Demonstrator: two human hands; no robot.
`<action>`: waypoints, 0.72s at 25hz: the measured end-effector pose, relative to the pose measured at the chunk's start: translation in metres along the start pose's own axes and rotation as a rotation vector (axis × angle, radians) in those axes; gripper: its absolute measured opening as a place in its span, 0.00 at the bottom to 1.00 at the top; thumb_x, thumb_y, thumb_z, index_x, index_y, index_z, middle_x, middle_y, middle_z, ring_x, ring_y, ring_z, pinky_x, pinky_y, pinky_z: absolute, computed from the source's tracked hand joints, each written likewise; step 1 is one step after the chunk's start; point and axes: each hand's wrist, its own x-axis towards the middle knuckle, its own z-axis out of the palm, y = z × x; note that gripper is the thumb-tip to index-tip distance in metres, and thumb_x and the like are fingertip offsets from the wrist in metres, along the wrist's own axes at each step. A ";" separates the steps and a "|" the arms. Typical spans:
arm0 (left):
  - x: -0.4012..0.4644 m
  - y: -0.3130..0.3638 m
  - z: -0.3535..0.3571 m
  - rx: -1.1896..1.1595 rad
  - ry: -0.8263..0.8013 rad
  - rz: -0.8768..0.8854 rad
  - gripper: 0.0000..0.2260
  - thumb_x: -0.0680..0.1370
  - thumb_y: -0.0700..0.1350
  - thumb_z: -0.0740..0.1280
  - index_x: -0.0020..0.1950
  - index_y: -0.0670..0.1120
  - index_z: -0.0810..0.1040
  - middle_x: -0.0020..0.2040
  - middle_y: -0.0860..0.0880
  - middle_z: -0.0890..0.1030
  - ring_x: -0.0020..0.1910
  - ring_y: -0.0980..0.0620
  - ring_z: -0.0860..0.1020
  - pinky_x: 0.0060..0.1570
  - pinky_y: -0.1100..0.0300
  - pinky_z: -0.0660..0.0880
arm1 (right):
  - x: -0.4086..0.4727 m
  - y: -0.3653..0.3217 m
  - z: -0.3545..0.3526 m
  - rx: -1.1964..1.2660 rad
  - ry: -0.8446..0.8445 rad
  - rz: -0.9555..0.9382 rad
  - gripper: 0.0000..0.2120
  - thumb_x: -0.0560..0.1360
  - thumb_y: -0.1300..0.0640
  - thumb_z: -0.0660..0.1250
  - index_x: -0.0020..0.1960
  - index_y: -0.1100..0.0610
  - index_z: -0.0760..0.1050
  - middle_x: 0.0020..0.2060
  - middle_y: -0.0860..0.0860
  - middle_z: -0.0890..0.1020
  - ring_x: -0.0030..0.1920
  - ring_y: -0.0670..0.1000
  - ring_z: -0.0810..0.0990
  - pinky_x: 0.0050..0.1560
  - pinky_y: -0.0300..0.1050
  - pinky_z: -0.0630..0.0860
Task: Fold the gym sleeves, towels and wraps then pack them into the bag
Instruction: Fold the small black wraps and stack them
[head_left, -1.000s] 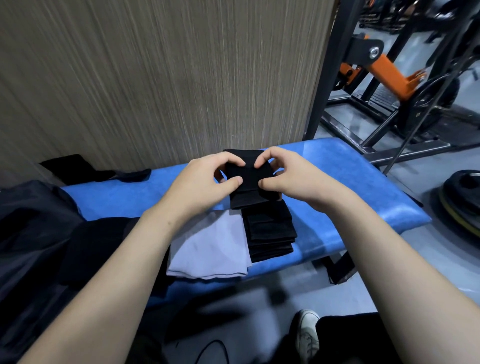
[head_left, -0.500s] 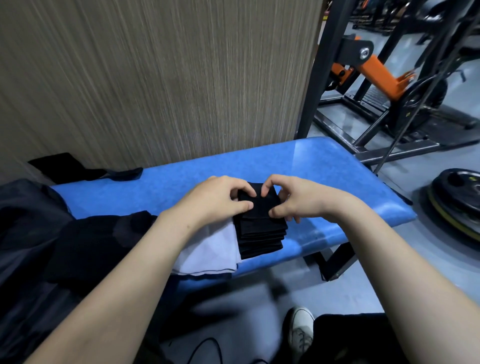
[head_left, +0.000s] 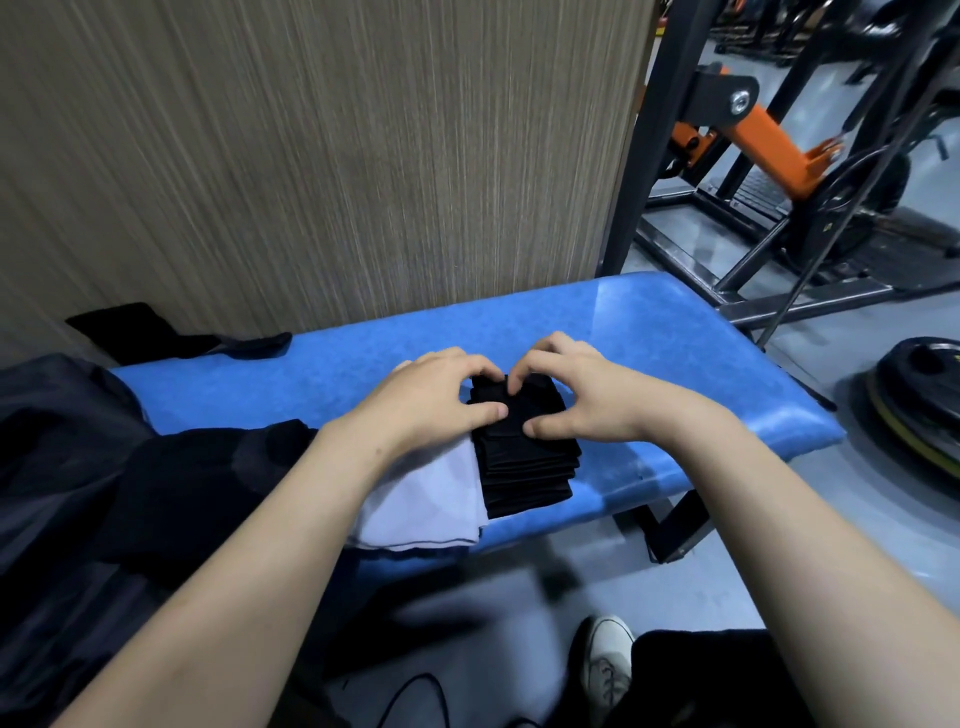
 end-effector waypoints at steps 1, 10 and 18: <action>-0.001 -0.001 0.001 -0.006 -0.016 -0.015 0.17 0.76 0.60 0.68 0.64 0.61 0.75 0.58 0.57 0.75 0.65 0.54 0.72 0.67 0.51 0.66 | 0.001 0.001 0.003 -0.007 -0.031 -0.001 0.18 0.73 0.53 0.74 0.60 0.47 0.75 0.59 0.49 0.70 0.64 0.53 0.66 0.65 0.45 0.65; -0.016 -0.012 -0.025 -0.036 0.049 -0.057 0.16 0.77 0.62 0.65 0.64 0.61 0.75 0.59 0.58 0.77 0.62 0.55 0.73 0.65 0.54 0.68 | 0.031 -0.025 -0.011 -0.118 0.031 -0.074 0.11 0.74 0.48 0.71 0.54 0.42 0.75 0.54 0.46 0.74 0.61 0.50 0.70 0.67 0.54 0.66; -0.057 -0.121 -0.140 0.317 0.103 -0.267 0.15 0.78 0.54 0.67 0.64 0.55 0.76 0.60 0.54 0.76 0.63 0.50 0.73 0.55 0.57 0.70 | 0.109 -0.111 0.004 -0.331 -0.078 -0.181 0.16 0.75 0.45 0.68 0.62 0.41 0.71 0.58 0.44 0.73 0.61 0.49 0.73 0.63 0.50 0.69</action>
